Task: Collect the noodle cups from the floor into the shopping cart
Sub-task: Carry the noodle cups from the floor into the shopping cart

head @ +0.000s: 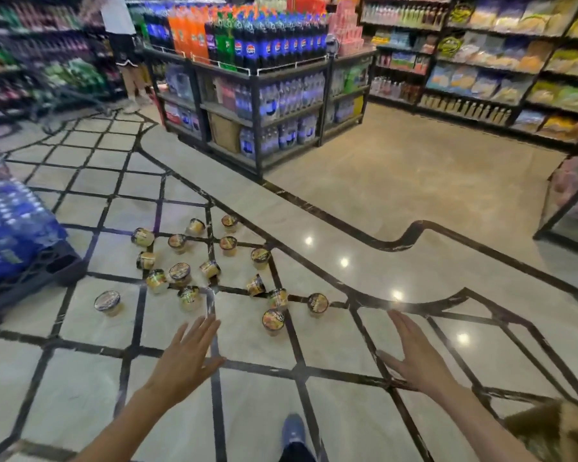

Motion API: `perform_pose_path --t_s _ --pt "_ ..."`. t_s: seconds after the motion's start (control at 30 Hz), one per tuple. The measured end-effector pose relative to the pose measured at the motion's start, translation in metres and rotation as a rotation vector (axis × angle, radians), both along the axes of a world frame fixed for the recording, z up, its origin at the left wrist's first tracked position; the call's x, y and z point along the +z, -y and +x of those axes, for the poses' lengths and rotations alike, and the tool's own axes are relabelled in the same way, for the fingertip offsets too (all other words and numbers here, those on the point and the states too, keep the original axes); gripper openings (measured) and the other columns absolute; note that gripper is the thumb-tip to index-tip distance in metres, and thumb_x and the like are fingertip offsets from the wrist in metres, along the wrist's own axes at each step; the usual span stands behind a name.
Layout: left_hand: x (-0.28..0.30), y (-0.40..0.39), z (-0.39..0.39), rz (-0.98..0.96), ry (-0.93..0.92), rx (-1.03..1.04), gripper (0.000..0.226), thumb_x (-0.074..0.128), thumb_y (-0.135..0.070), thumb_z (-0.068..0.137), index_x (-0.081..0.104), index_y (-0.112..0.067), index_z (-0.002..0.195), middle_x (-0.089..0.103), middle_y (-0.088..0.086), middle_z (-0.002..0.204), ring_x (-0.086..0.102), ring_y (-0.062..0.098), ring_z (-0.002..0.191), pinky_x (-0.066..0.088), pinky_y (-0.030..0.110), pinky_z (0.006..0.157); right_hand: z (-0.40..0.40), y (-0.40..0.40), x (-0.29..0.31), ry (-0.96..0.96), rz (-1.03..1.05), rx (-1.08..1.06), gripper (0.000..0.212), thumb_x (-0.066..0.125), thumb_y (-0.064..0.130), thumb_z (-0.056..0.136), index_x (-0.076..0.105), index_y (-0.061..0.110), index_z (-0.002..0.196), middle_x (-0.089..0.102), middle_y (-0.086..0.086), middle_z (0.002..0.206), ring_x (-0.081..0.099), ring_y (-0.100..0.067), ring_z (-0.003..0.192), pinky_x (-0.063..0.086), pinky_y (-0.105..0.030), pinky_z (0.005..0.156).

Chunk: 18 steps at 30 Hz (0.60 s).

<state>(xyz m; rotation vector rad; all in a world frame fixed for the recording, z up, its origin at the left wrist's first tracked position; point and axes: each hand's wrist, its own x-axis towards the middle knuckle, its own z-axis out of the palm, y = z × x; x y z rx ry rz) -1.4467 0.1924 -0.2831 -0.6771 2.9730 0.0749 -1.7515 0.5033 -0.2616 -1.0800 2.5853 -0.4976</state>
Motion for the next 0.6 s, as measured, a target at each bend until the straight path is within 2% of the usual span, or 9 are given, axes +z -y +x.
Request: perform_pose_path --t_s 0.07,0.13,0.2,0.27,0.43,0.6 --pt "-0.026 0.016 -0.031 -0.010 -0.019 0.053 0.073 0.026 -0.064 0.092 0.056 -0.010 0.130 0.059 0.006 0.132 0.052 0.020 0.123 0.032 0.030 0.106 -0.039 0.024 -0.017 0.031 0.016 0.023 0.091 0.062 0.048 0.086 0.007 0.018 0.153 0.012 -0.001 0.159 0.015 -0.016 0.145 0.023 -0.028 0.115" --pt "-0.056 0.035 -0.068 0.055 -0.042 0.107 0.078 0.058 -0.060 0.082 0.045 -0.008 0.139 0.050 0.008 0.141 0.045 0.024 0.132 0.031 0.036 0.110 -0.077 0.050 -0.035 0.058 0.029 0.049 0.096 0.064 0.049 0.084 0.005 0.018 0.153 0.010 0.000 0.160 0.014 -0.015 0.146 0.022 -0.028 0.115" --pt "-0.085 0.051 -0.108 0.168 -0.035 0.153 0.095 0.076 -0.052 0.070 0.037 -0.007 0.144 0.045 0.011 0.145 0.044 0.031 0.132 0.035 0.046 0.106 -0.116 0.075 -0.053 0.111 0.060 0.049 0.100 0.067 0.048 0.083 0.002 0.018 0.152 0.009 0.001 0.160 0.013 -0.014 0.146 0.020 -0.027 0.115" --pt "-0.108 0.061 -0.140 0.240 -0.020 0.186 0.105 0.081 -0.053 0.063 0.031 -0.009 0.145 0.046 0.013 0.143 0.048 0.034 0.129 0.039 0.050 0.101 -0.153 0.099 -0.071 0.146 0.079 0.045 0.104 0.071 0.047 0.080 0.001 0.019 0.152 0.008 0.001 0.160 0.013 -0.015 0.146 0.020 -0.027 0.115" --pt "-0.162 0.088 -0.214 0.404 -0.047 0.374 0.108 0.078 -0.054 0.067 0.021 -0.016 0.150 0.030 0.006 0.154 0.036 0.028 0.137 0.034 0.042 0.109 -0.235 0.172 -0.143 0.266 0.151 0.091 0.113 0.078 0.045 0.073 0.002 0.019 0.152 0.007 0.001 0.160 0.014 -0.015 0.146 0.019 -0.026 0.115" --pt "-0.270 0.107 -0.266 0.556 -0.116 0.554 0.113 0.080 -0.052 0.065 0.015 -0.017 0.151 0.018 0.001 0.158 0.028 0.024 0.142 0.031 0.037 0.113 -0.298 0.235 -0.268 0.325 0.177 0.113 0.117 0.081 0.043 0.069 0.002 0.020 0.152 0.010 0.002 0.159 0.018 -0.017 0.145 0.023 -0.027 0.113"
